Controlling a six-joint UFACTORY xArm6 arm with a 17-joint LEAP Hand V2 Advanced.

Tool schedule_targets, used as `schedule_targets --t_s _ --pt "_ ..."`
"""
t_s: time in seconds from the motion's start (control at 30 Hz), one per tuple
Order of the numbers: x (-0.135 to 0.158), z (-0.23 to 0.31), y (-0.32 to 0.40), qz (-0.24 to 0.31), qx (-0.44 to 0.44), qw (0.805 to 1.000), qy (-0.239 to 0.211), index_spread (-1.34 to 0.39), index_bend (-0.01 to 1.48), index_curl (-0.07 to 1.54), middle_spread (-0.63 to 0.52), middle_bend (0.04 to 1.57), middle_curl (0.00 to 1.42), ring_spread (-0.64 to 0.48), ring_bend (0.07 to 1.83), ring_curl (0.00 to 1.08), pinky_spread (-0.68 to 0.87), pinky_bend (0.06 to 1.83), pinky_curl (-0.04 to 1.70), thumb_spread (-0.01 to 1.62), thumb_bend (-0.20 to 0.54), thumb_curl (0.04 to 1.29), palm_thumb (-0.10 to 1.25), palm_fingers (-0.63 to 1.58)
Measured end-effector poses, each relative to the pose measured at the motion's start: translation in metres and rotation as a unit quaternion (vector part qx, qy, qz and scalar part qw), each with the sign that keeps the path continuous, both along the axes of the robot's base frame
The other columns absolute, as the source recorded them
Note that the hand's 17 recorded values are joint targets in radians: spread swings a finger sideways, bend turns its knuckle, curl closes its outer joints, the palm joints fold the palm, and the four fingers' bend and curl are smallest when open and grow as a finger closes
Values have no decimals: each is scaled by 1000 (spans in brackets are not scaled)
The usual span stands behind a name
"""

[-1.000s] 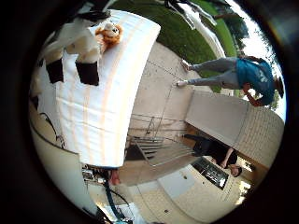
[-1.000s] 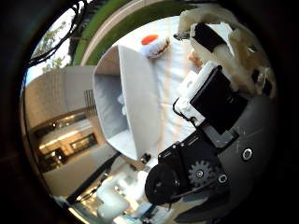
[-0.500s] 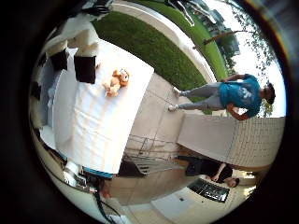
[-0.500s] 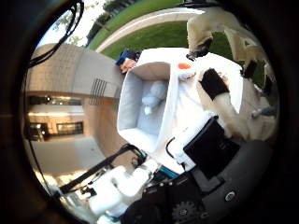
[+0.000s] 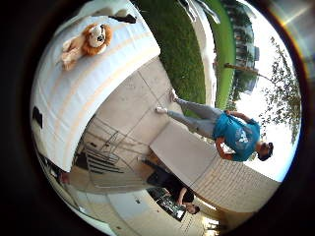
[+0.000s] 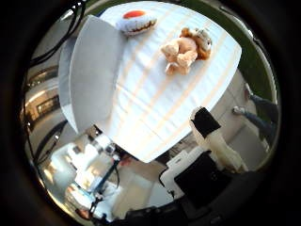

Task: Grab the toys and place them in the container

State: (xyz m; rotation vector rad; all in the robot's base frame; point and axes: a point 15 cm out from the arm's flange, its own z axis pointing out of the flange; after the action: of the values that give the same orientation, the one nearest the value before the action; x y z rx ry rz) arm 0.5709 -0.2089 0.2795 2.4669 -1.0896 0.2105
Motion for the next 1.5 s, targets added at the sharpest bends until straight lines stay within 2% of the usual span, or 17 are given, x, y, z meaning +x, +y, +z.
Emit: schedule_targets --t_s 0.23,0.5,0.6,0.63,0.67,0.73,0.77,0.87,0.93,1.07,1.1,1.2,1.33,1.5 --pt "33 -62 21 37 -9 999 7 -373 134 266 7 165 337 225 386 293 371 469 299 1048 -28 391 776 -44" --pt "35 -118 34 42 -25 998 40 -341 177 254 -7 174 325 219 351 300 374 439 285 1034 -28 378 796 4" --pt "38 -124 34 46 -25 998 38 -280 215 275 -24 209 336 210 357 295 367 377 258 1032 -24 379 816 154" --pt "41 -123 34 49 -25 998 33 -276 252 290 -38 201 337 202 406 308 368 387 254 1032 -25 381 820 308" --pt "42 -120 33 49 -23 998 29 -287 220 274 -65 339 379 173 465 313 355 377 233 1031 -25 382 825 540" --pt "42 -109 22 42 -21 999 18 -340 93 212 -107 543 464 137 746 387 328 396 230 1027 -25 392 837 826" --pt "41 -100 17 38 -21 999 12 -372 73 193 -128 621 512 118 888 455 317 412 249 1023 -26 395 840 839" --pt "39 -65 1 21 -21 999 -17 -449 145 161 -176 755 611 66 1110 575 306 509 293 1017 -26 406 852 887" --pt "34 -44 -10 12 -15 999 -29 -516 196 142 -211 835 683 27 1198 634 313 640 340 1015 -27 415 857 953" --pt "27 -12 -4 14 16 999 -46 -653 268 111 -250 944 808 -24 1246 701 307 967 487 1013 -23 435 879 1032" --pt "22 -3 0 13 29 998 -48 -669 273 103 -253 960 820 -29 1250 707 303 998 503 1020 -20 440 884 1038" --pt "-22 25 6 -17 84 996 -15 -737 329 93 -261 994 868 -49 1257 727 290 1137 580 1077 8 458 928 1079" --pt "-84 74 34 -38 145 989 23 -837 430 82 -271 1044 943 -75 1288 763 255 1257 683 1136 4 485 975 1032" --pt "-149 165 105 -7 207 978 4 -900 502 75 -276 1072 988 -88 1307 788 233 1309 745 1161 -11 498 977 998"
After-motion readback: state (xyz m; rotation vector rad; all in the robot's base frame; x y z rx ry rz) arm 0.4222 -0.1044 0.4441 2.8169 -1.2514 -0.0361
